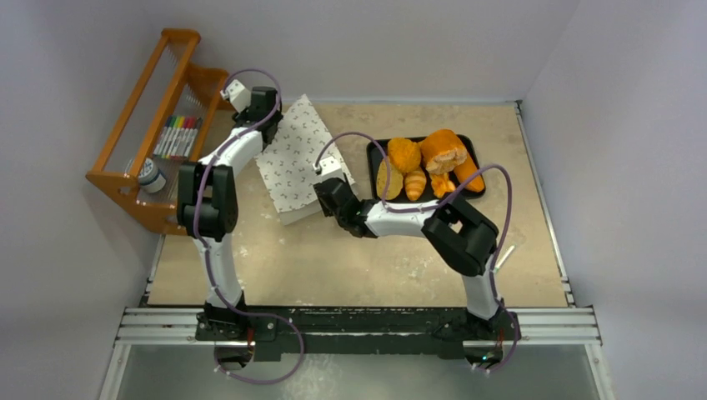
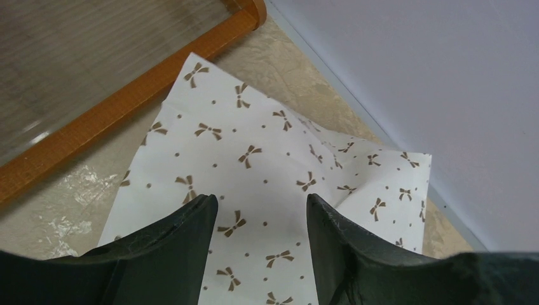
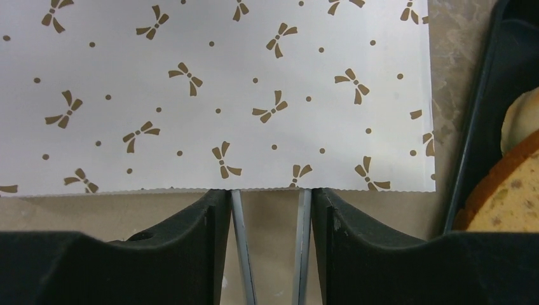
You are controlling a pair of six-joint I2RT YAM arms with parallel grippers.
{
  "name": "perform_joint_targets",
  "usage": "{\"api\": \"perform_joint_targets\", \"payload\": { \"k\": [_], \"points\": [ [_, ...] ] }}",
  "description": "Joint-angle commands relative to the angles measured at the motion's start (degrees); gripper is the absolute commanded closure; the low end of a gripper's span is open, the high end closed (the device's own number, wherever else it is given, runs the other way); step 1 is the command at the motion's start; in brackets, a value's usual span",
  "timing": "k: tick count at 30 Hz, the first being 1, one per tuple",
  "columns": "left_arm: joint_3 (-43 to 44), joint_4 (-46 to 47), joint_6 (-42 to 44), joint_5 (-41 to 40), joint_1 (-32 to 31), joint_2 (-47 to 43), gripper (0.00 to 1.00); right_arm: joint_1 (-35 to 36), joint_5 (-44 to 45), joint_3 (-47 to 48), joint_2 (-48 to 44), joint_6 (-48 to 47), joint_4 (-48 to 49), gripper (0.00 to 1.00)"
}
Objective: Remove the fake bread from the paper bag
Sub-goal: Take out the fake bread from the paper bag.
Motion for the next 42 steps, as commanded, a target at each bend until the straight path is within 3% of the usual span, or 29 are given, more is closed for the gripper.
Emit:
{"api": "perform_joint_targets", "payload": {
  "k": [1,11,23,28,42],
  "points": [
    [2.51,1.97,1.49,-1.56,0.68,1.29,0.46,-1.04,-1.03,5.42,1.41,-1.83,4.51,0.51],
    [2.39,1.99,2.62,-2.02,1.04,3.96,0.46,-1.74,2.54,12.27,7.0,-1.36,2.7,0.5],
    [-0.29,5.78,2.54,-3.25,1.3,0.82,0.45,-1.79,10.03,7.57,6.17,-0.65,13.74,0.51],
    [3.3,1.42,2.83,-3.52,1.3,2.96,0.45,-1.92,8.0,11.11,9.63,-0.76,12.85,0.5],
    [2.14,1.73,0.65,-1.94,1.39,4.77,0.45,-5.49,2.03,20.38,15.82,-0.47,8.99,0.45]
  ]
}}
